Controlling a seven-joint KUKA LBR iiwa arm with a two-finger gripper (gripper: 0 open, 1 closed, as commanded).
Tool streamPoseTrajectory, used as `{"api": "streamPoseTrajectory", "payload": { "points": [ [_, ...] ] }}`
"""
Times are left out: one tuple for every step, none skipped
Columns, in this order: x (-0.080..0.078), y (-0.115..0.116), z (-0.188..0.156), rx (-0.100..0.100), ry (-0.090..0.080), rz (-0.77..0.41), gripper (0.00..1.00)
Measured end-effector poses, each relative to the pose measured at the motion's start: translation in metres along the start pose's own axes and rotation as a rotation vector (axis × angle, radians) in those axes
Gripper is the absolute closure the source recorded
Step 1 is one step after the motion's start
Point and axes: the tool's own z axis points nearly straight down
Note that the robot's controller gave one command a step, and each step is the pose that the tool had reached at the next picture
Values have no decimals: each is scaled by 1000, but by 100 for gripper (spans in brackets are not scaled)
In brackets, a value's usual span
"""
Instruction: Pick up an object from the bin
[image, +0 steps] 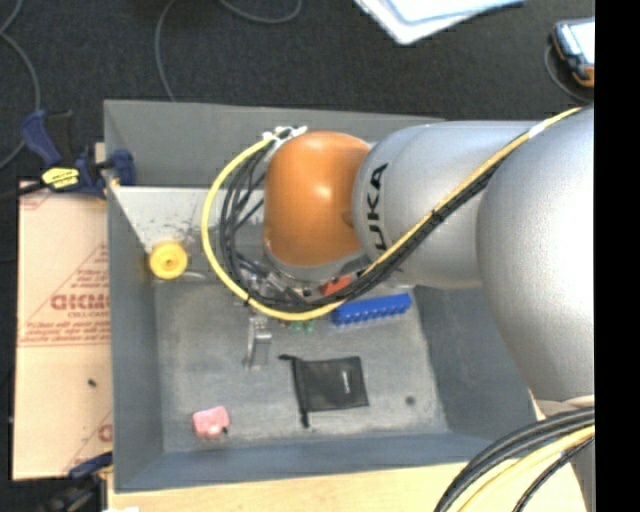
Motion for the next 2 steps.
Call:
{"api": "streamPoseTrajectory", "payload": {
  "points": [
    [-2, -1, -5, -1, -8, 5, 0],
    [73, -67, 89, 2, 4, -109, 0]
  ]
}}
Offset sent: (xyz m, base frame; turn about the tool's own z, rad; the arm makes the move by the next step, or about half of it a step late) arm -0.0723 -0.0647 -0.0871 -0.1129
